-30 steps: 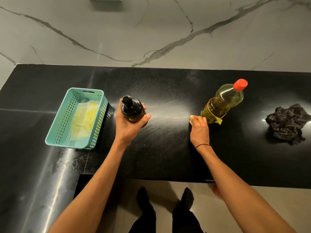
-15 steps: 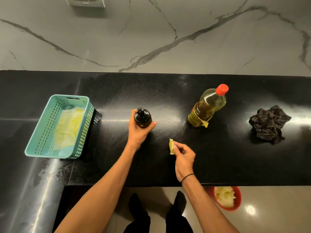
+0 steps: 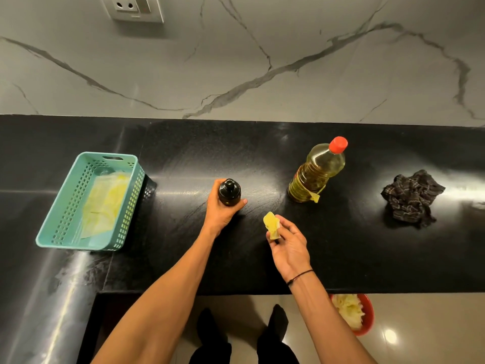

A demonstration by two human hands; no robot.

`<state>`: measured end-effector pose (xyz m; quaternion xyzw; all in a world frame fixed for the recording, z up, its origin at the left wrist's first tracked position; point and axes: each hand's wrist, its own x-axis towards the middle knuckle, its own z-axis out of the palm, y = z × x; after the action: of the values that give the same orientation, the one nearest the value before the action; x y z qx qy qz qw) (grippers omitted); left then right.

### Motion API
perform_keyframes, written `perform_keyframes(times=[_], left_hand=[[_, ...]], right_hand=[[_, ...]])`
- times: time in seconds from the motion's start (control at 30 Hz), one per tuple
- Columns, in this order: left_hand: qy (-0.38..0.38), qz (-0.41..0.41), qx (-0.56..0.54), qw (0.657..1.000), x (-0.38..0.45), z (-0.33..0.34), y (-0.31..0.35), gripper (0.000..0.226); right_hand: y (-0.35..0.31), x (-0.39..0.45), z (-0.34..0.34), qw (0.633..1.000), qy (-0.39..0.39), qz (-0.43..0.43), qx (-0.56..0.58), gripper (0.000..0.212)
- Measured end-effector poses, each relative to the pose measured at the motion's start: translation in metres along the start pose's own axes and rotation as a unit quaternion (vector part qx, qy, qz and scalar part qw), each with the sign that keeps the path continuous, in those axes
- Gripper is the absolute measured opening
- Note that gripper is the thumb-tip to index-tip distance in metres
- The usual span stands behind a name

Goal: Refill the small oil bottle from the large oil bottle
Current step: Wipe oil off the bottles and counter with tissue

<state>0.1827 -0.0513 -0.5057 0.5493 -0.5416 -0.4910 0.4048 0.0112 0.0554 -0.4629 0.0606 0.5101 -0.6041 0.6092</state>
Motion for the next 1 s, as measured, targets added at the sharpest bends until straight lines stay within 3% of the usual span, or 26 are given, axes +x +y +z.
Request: perform_keyframes(times=[0.13, 0.37, 0.53, 0.63, 0.7, 0.8, 1.0], left_hand=[[-0.013, -0.014, 0.034, 0.999, -0.002, -0.004, 0.003, 0.063], [0.014, -0.027, 0.028, 0.999, -0.028, -0.025, 0.02, 0.099], [0.123, 0.03, 0.014, 0.992, -0.068, -0.042, 0.042, 0.077], [0.153, 0.083, 0.03, 0.984, -0.087, -0.033, 0.063, 0.048], [0.098, 0.083, 0.036, 0.991, -0.097, -0.015, 0.082, 0.03], [-0.035, 0.03, 0.049, 0.998, -0.102, 0.014, 0.102, 0.036], [-0.098, -0.012, 0.019, 0.995, -0.102, 0.056, 0.117, 0.019]], right_hand=[[-0.005, -0.008, 0.007, 1.0, -0.009, 0.016, 0.012, 0.029], [-0.014, -0.025, 0.019, 0.999, -0.026, 0.026, 0.025, 0.024], [-0.023, -0.041, 0.024, 0.996, -0.061, 0.039, 0.056, 0.021], [-0.028, -0.05, 0.028, 0.996, -0.076, 0.03, 0.032, 0.021], [-0.031, -0.055, 0.028, 0.996, -0.083, 0.015, 0.011, 0.021], [-0.037, -0.061, 0.029, 0.994, -0.107, -0.002, -0.001, 0.018], [-0.068, -0.077, 0.005, 0.98, -0.121, -0.107, -0.114, 0.012]])
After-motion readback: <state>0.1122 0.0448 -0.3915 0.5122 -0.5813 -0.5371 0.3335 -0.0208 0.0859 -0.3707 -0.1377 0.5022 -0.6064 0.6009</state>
